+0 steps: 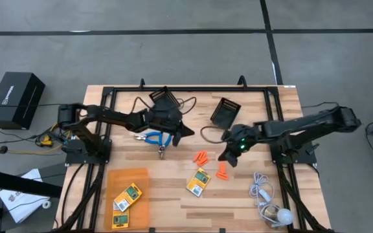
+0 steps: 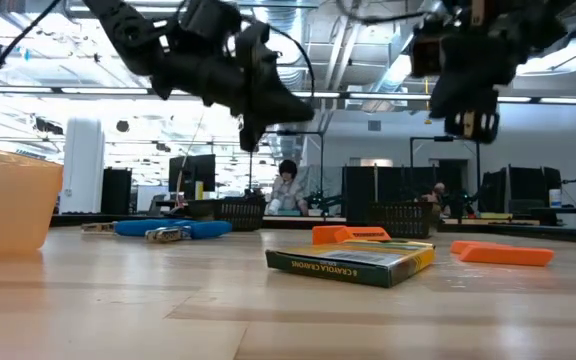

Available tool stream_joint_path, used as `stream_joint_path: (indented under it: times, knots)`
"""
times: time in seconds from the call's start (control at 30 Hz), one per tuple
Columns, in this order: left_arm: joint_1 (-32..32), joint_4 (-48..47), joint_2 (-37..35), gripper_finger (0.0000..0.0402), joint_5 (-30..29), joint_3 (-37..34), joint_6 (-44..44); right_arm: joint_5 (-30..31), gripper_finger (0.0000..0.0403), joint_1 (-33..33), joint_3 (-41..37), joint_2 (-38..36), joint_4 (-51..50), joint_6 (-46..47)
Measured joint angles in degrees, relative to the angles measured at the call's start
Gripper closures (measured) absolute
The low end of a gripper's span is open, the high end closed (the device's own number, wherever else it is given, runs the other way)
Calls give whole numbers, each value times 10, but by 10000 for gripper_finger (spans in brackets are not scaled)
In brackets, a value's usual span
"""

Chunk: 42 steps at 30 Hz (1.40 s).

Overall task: Pick & Place School Supplies
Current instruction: Put the crayon box into the orange transparent bin

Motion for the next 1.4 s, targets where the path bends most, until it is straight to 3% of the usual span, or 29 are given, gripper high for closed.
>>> stream_joint_path:
  times: [0.27, 0.6, 1.0, 1.4]
  knots:
    - [-1, -12, -14, 324, 0, 0, -38, -49, 299, 13, 0, 170, 175, 50]
    - [-1, -28, -14, 314, 19, -29, -44, -82, 295, 20, 0, 318, 319, 123]
    - [-1, -28, -15, 315, 70, -66, -60, -83, 295, 12, -1, 331, 350, 138]
    - [-1, -26, -15, 316, 73, -66, -59, -106, 295, -27, -1, 330, 348, 114]
